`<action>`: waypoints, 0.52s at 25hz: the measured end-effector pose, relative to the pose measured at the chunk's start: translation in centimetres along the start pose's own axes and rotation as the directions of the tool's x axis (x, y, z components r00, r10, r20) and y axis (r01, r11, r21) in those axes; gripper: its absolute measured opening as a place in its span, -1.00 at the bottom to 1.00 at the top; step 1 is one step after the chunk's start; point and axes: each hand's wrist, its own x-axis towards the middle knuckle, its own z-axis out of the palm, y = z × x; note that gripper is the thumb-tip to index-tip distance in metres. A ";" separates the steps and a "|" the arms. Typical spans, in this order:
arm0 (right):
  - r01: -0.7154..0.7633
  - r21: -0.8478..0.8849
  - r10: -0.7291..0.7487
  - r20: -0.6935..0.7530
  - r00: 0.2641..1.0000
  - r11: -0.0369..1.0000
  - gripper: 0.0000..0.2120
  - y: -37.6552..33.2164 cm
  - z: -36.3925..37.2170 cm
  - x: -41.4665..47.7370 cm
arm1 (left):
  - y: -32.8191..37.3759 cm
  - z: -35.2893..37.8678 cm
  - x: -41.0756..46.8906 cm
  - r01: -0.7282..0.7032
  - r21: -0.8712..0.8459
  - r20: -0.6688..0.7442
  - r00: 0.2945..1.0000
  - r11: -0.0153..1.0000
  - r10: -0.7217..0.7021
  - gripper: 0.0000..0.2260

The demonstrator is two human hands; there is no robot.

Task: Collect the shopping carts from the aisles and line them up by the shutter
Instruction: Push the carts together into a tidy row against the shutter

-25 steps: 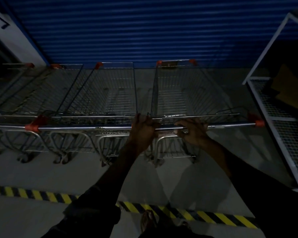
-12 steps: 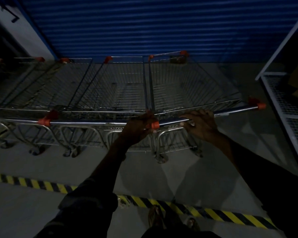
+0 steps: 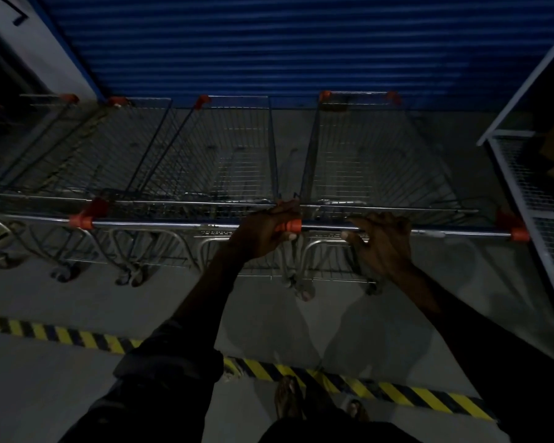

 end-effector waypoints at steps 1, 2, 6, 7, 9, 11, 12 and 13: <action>-0.015 0.004 0.015 -0.011 1.000 1.000 -0.49 0.0 0.0 -0.1 | 0.1 0.0 0.3 -0.002 -0.023 0.010 1.000 1.000 0.002 -0.45; -0.030 0.011 0.030 -0.016 0.999 1.000 -0.49 0.1 0.0 -0.2 | 0.1 0.0 0.6 -0.006 -0.041 0.022 1.000 0.999 0.007 -0.44; -0.054 0.027 0.055 -0.018 0.998 0.998 -0.47 0.5 -0.3 -0.5 | -0.2 0.2 1.4 -0.056 -0.054 0.021 0.998 0.997 0.058 -0.45; -0.058 0.034 0.059 -0.012 0.998 0.998 -0.46 0.6 -0.4 -0.6 | -0.2 0.3 1.5 -0.055 -0.043 0.020 0.998 0.998 0.056 -0.44; -0.059 0.032 0.060 -0.009 0.998 0.998 -0.46 0.8 -0.7 -0.7 | -0.1 0.3 1.5 -0.057 -0.027 0.020 0.998 0.998 0.058 -0.42; -0.048 0.052 0.048 -0.014 0.999 0.997 -0.49 0.8 -0.7 -0.8 | -0.1 0.3 1.5 -0.066 -0.018 0.014 0.998 0.998 0.066 -0.44; -0.041 0.065 0.042 -0.023 0.999 0.997 -0.51 1.0 -0.6 -0.8 | 0.0 0.2 1.5 -0.059 -0.021 0.009 0.998 0.998 0.059 -0.45; -0.028 0.068 0.031 -0.040 0.999 0.997 -0.52 1.1 -0.6 -0.9 | 0.0 0.2 1.5 -0.046 -0.029 0.008 0.999 0.999 0.046 -0.46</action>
